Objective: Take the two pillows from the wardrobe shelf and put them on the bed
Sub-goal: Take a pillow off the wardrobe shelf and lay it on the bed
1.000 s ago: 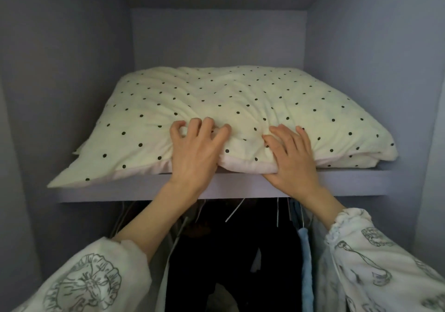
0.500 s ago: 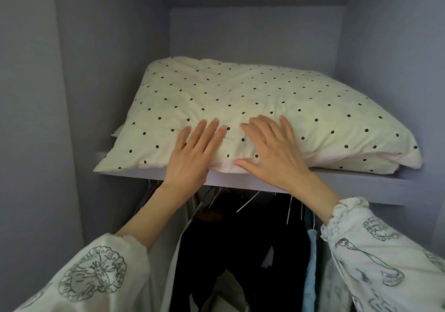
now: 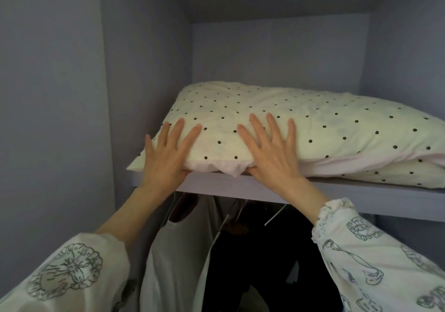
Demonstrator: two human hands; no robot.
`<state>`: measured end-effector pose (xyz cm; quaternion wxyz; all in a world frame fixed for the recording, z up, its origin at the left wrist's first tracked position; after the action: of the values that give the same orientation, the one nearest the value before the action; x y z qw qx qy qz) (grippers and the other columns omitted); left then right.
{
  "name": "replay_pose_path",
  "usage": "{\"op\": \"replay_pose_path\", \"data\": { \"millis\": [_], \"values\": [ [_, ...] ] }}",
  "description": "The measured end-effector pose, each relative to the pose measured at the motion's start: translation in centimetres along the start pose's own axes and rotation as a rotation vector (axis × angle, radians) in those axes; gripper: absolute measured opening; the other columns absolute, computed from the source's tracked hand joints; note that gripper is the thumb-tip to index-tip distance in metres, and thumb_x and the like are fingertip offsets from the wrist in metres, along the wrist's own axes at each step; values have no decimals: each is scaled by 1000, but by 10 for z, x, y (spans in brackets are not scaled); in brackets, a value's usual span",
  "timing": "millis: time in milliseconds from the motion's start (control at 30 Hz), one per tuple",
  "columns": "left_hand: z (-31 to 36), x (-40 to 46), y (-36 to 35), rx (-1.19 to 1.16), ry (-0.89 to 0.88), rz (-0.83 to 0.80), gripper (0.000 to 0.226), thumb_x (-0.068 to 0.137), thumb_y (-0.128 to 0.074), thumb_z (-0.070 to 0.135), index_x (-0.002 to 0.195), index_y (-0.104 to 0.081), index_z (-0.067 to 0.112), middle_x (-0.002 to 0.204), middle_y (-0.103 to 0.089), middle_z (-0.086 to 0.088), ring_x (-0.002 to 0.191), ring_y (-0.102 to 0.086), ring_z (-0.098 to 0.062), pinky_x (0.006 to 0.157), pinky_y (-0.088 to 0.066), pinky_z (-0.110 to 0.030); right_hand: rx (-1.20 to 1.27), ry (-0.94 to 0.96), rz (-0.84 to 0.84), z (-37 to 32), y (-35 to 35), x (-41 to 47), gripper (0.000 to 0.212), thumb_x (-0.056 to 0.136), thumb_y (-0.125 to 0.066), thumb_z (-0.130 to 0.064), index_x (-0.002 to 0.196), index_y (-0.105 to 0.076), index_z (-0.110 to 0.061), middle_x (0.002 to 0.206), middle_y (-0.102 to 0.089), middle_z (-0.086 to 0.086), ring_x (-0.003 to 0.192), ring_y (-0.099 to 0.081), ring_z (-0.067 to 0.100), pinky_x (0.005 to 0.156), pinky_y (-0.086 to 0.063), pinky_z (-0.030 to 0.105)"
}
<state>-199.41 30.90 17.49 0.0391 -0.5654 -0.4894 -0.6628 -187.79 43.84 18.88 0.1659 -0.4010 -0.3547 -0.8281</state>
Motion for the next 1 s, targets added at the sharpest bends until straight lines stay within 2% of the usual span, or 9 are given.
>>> {"op": "replay_pose_path", "data": {
  "millis": [100,167,233,400,533,733,833,900,1000],
  "values": [
    [-1,6,0,-100,-7,33,80,78,-65,12,145,-24,27,153,-22,-12,137,-21,-37,101,-28,-62,6,-13,25,-16,5,8,97,57,-81,-35,140,-31,-25,148,-34,12,136,-27,40,103,-12,69],
    [4,7,1,-144,2,72,72,79,-64,12,142,-32,28,148,-31,-11,132,-28,-35,99,-30,-58,48,-78,54,-16,7,12,83,55,-78,-15,130,-43,-23,140,-44,11,132,-33,38,103,-16,68],
    [8,4,3,-136,0,102,66,81,-63,15,140,-36,29,145,-36,-9,128,-33,-33,97,-28,-54,63,-110,80,-15,9,10,75,52,-75,-6,121,-50,-21,131,-52,10,126,-41,37,100,-22,66],
    [18,8,40,-149,-67,221,68,68,-71,6,129,-50,26,130,-52,-9,111,-48,-37,84,-37,-55,193,-132,193,-2,24,3,73,44,-78,-1,112,-57,-13,121,-59,12,113,-54,36,95,-33,60],
    [38,2,86,-142,-186,339,70,56,-76,6,121,-55,21,118,-59,-11,101,-53,-39,76,-41,-53,320,-151,281,23,48,-5,67,48,-72,9,112,-58,-5,119,-60,15,109,-56,36,92,-37,58],
    [83,-53,112,-114,-322,427,50,70,-66,22,119,-54,18,111,-61,-11,98,-50,-29,75,-35,-43,327,-5,319,39,67,-54,58,50,-72,14,105,-60,1,115,-62,20,110,-57,40,95,-37,60],
    [112,-74,108,-103,-464,358,56,73,-62,33,126,-49,18,119,-59,-9,107,-44,-26,87,-31,-44,323,71,323,52,67,-82,60,51,-74,13,106,-55,-1,116,-61,21,112,-54,43,96,-36,62],
    [121,-80,99,-109,-535,217,59,82,-53,51,133,-46,21,133,-51,-6,121,-41,-25,100,-26,-49,322,113,309,50,65,-98,51,58,-76,9,103,-55,-3,116,-61,21,114,-53,44,96,-35,63],
    [122,-78,81,-172,-491,20,61,89,-30,59,143,-31,30,151,-30,-1,141,-21,-23,110,-13,-57,306,128,320,43,62,-119,37,60,-66,18,91,-65,-2,113,-64,19,113,-54,43,94,-37,64]
  ]
}}
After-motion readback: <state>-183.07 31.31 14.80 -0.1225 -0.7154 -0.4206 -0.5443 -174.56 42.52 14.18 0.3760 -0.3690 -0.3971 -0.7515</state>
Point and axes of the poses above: each hand's wrist, its own x-axis towards the middle knuckle, its own y-axis out of the back of the hand, z = x × y, the point moved 10 cm from there along x, towards the middle knuckle
